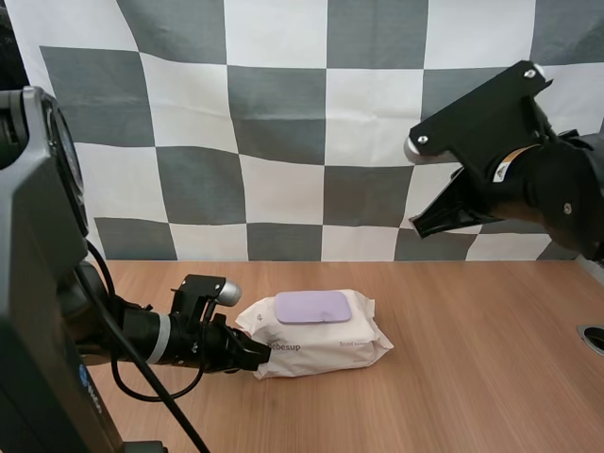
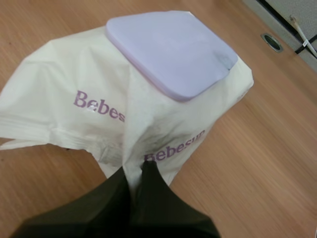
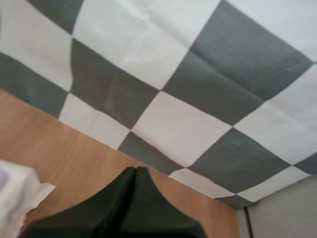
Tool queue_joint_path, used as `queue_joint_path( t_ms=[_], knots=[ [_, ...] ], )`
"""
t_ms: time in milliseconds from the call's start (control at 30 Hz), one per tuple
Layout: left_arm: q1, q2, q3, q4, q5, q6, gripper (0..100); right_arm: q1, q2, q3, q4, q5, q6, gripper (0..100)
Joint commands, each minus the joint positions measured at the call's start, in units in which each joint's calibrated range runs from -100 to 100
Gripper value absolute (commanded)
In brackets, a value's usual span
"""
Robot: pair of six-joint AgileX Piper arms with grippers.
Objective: Open the wet wipes lid
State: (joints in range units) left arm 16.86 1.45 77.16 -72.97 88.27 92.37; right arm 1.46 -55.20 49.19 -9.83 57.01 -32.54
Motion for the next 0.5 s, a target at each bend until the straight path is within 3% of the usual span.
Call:
queue_joint_path(
  t_ms=[0, 67, 167, 300, 467],
  knots=[
    [0.01, 0.07, -0.04, 0.01, 0.79, 1.02, 0, 1.02, -0.02, 0.01, 21.14, 16.86, -27.46, 0],
    [0.01, 0.07, -0.04, 0.01, 1.27, 1.02, 0, 1.83, 0.11, 0.01, 27.83, 28.08, -35.25, 0],
    [0.01, 0.07, -0.04, 0.89, 1.28, 1.02, 0, 2.59, 0.11, 0.01, 34.87, 41.98, -41.49, 0],
    [0.01, 0.07, -0.04, 1.95, 1.28, 1.02, 0, 2.65, 0.11, 1.39, 37.03, 42.99, -45.04, 0],
    [0.01, 0.07, -0.04, 2.32, 1.28, 1.02, 0, 2.65, 0.11, 9.96, 36.16, 42.99, -47.34, 0]
  ],
)
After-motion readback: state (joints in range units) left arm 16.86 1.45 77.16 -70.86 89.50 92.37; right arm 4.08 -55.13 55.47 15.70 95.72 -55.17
